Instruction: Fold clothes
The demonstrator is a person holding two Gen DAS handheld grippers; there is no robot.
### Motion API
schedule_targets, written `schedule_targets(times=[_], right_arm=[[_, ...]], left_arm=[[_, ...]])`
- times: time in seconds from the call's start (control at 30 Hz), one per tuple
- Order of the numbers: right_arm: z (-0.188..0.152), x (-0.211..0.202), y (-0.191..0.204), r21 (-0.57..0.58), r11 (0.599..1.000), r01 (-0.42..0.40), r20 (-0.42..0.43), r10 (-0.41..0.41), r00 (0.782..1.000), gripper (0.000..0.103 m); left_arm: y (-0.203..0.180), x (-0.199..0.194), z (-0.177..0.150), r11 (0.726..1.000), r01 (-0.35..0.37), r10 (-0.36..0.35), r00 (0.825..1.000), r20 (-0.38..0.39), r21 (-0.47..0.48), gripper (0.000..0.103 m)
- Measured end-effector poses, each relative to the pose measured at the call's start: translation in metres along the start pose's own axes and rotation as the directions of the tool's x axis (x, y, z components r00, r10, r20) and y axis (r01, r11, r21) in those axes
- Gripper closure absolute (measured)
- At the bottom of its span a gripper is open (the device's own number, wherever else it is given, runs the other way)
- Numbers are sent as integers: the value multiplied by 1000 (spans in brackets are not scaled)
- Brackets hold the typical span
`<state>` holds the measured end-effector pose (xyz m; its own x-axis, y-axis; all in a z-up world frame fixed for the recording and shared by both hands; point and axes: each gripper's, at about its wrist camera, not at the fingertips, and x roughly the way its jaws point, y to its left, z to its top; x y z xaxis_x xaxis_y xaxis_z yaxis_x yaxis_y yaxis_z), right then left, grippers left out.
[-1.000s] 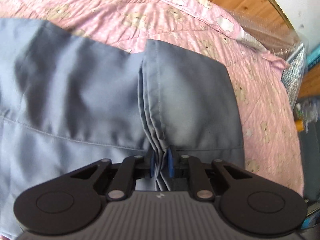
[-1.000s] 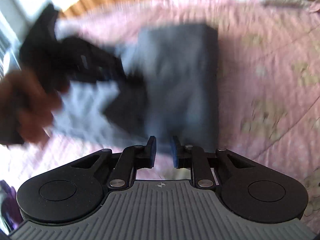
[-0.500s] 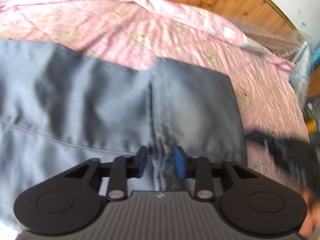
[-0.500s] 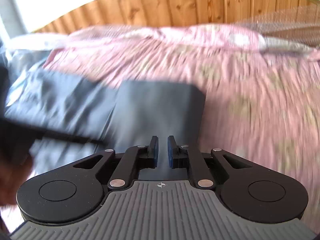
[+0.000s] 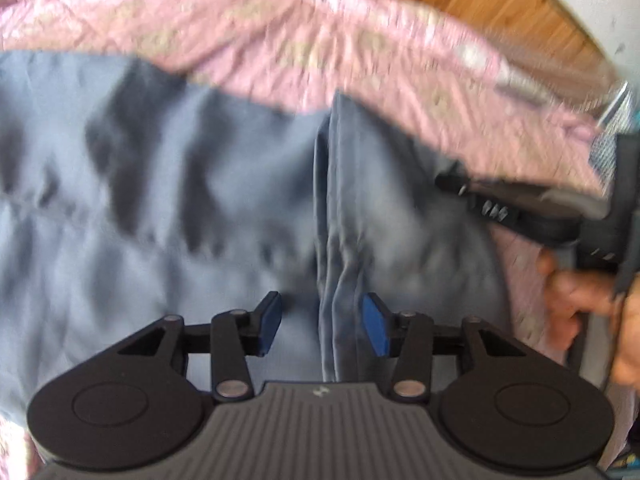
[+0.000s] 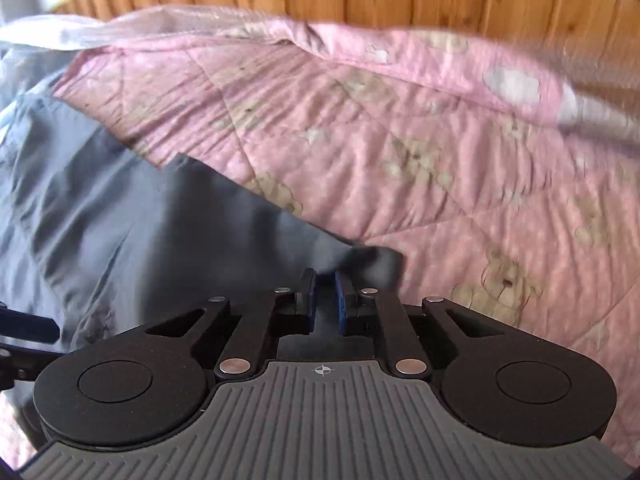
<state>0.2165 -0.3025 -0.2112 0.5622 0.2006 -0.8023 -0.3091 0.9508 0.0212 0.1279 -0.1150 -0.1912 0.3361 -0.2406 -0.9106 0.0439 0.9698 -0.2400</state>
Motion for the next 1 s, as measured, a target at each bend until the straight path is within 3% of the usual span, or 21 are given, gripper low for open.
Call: schedule_targets(times=[0.13,0.27,0.3,0.33,0.37,0.4,0.43,0.47,0.5,0.53,0.57,0.6,0.73,0.77,0.8,0.83,0.87,0.9,0.93,0.97,1.0], right_arm=[[-39,-63,2,65,993,-102,78,97,992,85],[-105,-81,29,65,989,-131,26,129,991,85],[-112,-85,33,66,992,-109,50,106,993,76],[-117,-90,34,80,993,-85,72,79,994,59],[-119,-96,33,118,991,-56,89,46,995,49],[-121,-102,32,154,988,-31,99,16,995,26],[-122,-106,31,189,982,-10,98,-8,995,21],[-125,-108,30,217,976,-4,88,-16,996,23],[-128,-108,31,222,975,-15,75,-2,997,42],[-129,-109,35,207,978,-14,79,-2,997,74],[-131,-110,39,192,981,-14,84,-2,996,77],[-133,-112,43,176,984,-13,88,-3,996,90],[-127,-140,67,83,996,37,207,-53,977,95],[-126,-146,73,67,997,43,236,-58,970,95],[-126,-149,78,64,997,42,252,-57,966,95],[-126,-151,83,63,997,46,264,-61,962,95],[-127,-148,88,67,995,71,266,-86,960,94],[-129,-144,93,81,990,118,263,-135,955,72],[-132,-140,99,94,982,165,259,-184,948,32],[-132,-135,105,103,976,193,251,-213,944,16],[-131,-127,112,104,977,189,236,-208,949,13]], left_arm=[[-5,-8,-2,998,-35,34,999,20,43,58],[-21,-23,9,996,-51,46,997,65,75,53],[-33,-22,14,994,-46,39,997,63,103,50],[-45,-21,20,990,-40,32,998,62,132,49],[-57,-19,25,986,-34,25,998,60,160,48],[-69,-18,31,982,-29,18,998,57,189,45],[-81,-17,36,976,-23,11,998,55,217,41],[-92,-16,41,969,-17,4,999,52,245,39],[-104,-15,47,962,-11,-2,999,50,273,35],[-116,-11,51,954,-4,-9,999,39,300,32],[-127,-5,53,944,1,-9,1000,22,331,31],[-137,2,54,930,0,0,1000,1,366,31],[-163,31,48,867,-16,69,994,-89,499,33],[-162,35,45,852,-33,97,990,-97,522,43],[-157,35,45,853,-29,101,989,-110,520,70],[-147,33,47,869,-7,81,989,-128,495,85],[-137,27,51,886,19,51,989,-138,462,88],[-125,18,56,904,55,5,990,-138,425,89],[-113,8,60,916,94,-45,990,-134,390,90],[-99,-3,64,925,136,-95,987,-129,355,90],[-84,-14,68,930,182,-150,981,-122,319,90]])
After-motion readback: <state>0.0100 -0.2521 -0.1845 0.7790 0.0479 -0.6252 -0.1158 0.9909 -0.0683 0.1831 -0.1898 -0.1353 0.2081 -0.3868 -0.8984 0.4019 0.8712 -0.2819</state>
